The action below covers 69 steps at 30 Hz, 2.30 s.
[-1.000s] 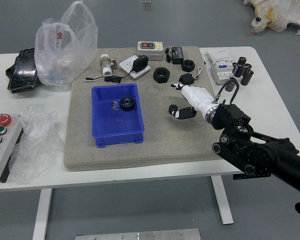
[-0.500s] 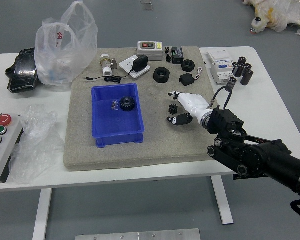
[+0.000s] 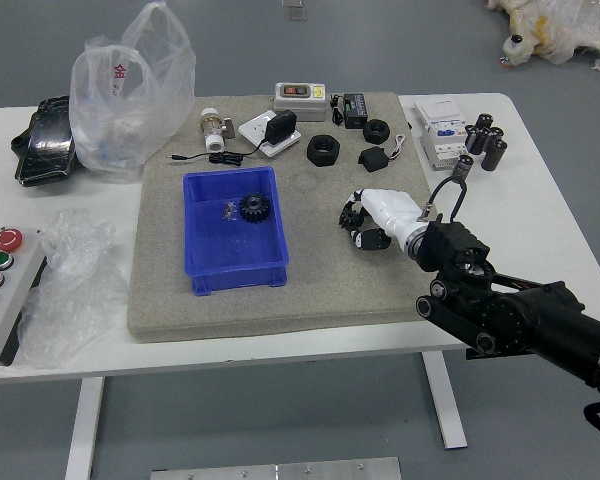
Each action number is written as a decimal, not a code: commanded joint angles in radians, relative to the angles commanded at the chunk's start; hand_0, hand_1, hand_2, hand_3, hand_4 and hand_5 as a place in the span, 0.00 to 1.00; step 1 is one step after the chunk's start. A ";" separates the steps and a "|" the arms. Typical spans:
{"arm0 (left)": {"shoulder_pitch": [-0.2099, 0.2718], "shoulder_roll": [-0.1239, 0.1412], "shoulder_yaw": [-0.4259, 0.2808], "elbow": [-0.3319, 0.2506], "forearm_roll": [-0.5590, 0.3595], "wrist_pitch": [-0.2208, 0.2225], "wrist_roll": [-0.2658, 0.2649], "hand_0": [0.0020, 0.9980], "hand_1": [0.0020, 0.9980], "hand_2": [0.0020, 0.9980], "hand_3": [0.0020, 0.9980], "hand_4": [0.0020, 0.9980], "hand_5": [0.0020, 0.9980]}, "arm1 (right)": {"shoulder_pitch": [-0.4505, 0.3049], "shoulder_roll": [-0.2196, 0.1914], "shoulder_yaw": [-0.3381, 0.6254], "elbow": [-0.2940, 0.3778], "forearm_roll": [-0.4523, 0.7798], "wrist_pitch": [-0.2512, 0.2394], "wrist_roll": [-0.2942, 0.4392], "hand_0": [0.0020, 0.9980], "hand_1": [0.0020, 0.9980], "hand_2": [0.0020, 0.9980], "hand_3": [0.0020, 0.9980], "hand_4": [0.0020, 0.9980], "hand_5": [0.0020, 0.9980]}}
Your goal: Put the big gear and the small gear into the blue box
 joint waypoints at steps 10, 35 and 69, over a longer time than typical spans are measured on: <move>0.004 0.000 -0.002 -0.001 0.001 0.001 0.003 0.65 0.58 0.56 0.65 0.67 0.36 | 0.010 -0.033 0.070 0.178 -0.087 -0.013 -0.018 0.73 0.60 0.38 0.53 0.43 0.00; 0.005 0.002 -0.013 -0.003 0.016 -0.003 0.012 0.65 0.58 0.56 0.65 0.67 0.36 | 0.087 0.027 -0.049 0.348 -0.086 0.115 -0.022 0.79 0.70 0.76 0.82 0.53 0.23; 0.012 -0.007 -0.006 -0.002 0.005 0.006 0.005 0.65 0.58 0.56 0.65 0.67 0.36 | -0.074 -0.067 0.273 0.348 0.299 -0.052 0.251 0.54 0.60 0.66 0.71 0.56 0.26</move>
